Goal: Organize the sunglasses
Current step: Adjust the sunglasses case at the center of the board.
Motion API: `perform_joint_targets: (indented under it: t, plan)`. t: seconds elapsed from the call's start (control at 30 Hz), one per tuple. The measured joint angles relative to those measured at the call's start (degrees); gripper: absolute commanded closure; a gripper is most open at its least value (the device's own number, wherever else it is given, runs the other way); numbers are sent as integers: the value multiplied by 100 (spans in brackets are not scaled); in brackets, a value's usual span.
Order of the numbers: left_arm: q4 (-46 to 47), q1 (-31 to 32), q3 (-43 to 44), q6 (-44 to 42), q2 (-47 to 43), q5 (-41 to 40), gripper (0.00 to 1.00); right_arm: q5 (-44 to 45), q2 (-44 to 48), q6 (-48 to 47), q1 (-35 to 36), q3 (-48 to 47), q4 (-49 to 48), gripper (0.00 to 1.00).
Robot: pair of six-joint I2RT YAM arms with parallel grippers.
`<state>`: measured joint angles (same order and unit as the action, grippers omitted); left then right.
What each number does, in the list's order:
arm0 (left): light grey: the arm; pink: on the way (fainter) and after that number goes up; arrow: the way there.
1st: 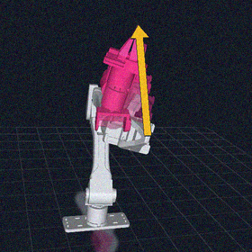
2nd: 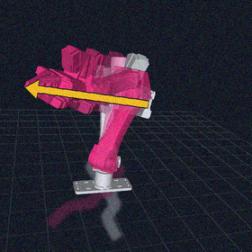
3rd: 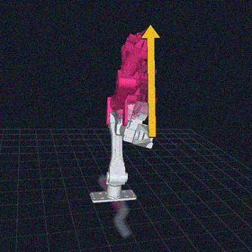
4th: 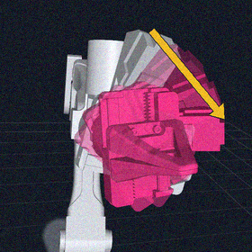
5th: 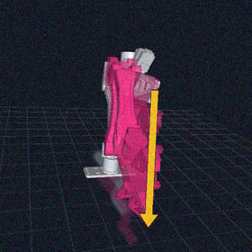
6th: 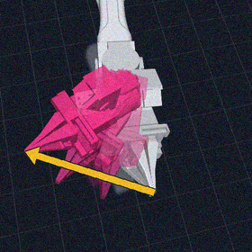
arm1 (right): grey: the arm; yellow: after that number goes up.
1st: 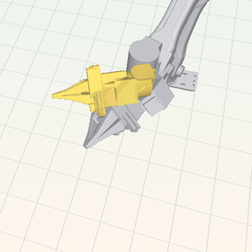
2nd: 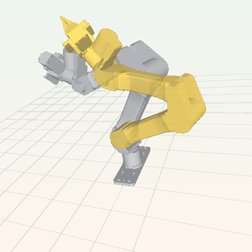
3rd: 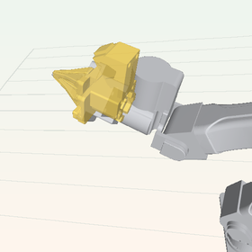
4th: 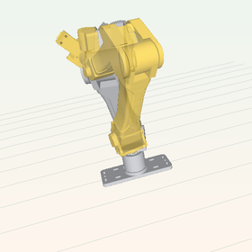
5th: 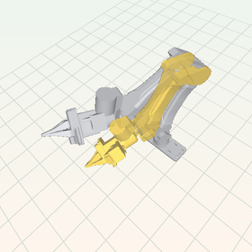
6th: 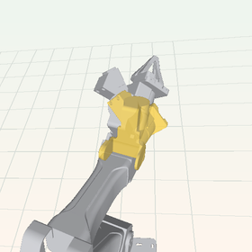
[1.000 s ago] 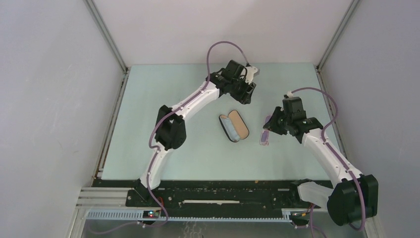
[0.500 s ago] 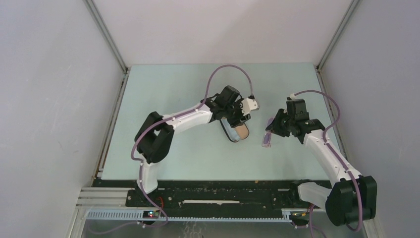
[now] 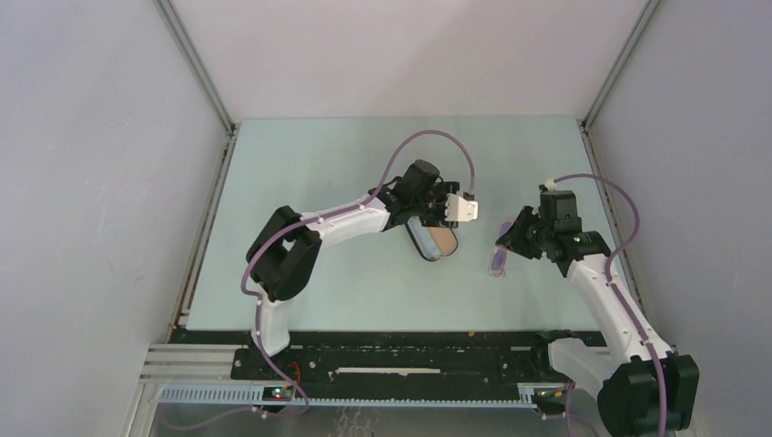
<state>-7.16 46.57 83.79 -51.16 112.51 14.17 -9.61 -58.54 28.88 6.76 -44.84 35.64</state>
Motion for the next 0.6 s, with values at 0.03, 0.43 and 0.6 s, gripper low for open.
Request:
perform_joint_targets:
  t: [0.03,0.43,0.6]
  plan:
    - [7,-13,-63,-122,0,70,33,-7,63,-20,-35,42,26,70]
    - [-616,-85,-367,-1252,-2,855,32,-216,280,-168,-332,365,275,70]
    - [-719,-85,-352,-1517,2,855,33,-280,280,-177,-337,365,278,70]
